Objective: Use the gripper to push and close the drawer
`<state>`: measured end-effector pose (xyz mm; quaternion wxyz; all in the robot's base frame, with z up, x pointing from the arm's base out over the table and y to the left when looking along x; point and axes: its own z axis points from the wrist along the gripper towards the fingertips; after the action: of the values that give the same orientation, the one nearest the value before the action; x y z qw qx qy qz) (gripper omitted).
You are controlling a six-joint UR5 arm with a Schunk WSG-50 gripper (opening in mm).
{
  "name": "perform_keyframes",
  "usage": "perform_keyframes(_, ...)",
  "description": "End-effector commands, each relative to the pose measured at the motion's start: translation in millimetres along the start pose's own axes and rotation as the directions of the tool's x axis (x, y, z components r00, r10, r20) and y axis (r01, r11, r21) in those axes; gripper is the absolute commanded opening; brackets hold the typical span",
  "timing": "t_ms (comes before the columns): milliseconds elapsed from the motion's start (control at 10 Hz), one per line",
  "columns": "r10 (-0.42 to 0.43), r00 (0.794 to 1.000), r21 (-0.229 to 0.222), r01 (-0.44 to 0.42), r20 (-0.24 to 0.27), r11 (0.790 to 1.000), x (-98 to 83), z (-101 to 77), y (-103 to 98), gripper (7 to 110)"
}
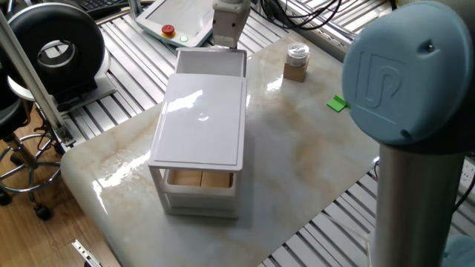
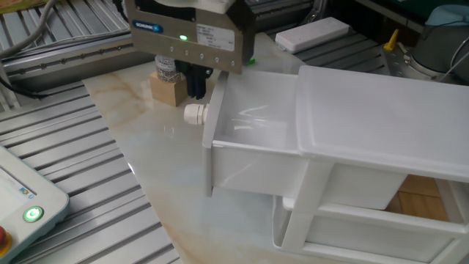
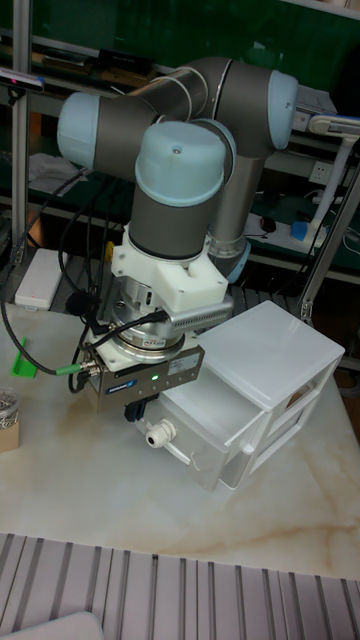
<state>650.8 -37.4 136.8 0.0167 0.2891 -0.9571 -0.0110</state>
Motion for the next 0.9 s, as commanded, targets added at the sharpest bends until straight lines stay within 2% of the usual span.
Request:
perform_keyframes(0, 0.022, 0.999, -0.006, -0.022, 0.025, 1.000, -5.5, 5.0, 15, 7)
perform_keyframes(300, 0.027, 0.999, -0.012, -0.026, 0.034, 1.000, -7.3, 6.7, 22, 7)
perform_keyframes(500, 0.009, 0.998, -0.095, -0.003, 0.059, 0.995, -0.4, -7.2, 21, 7)
perform_keyframes(700, 0.016, 0.998, -0.127, -0.008, 0.066, 0.992, 11.0, -20.1, 10, 7)
perform_keyframes(800, -0.003, 0.999, -0.068, 0.006, 0.043, 0.998, 15.8, -23.0, 0, 7)
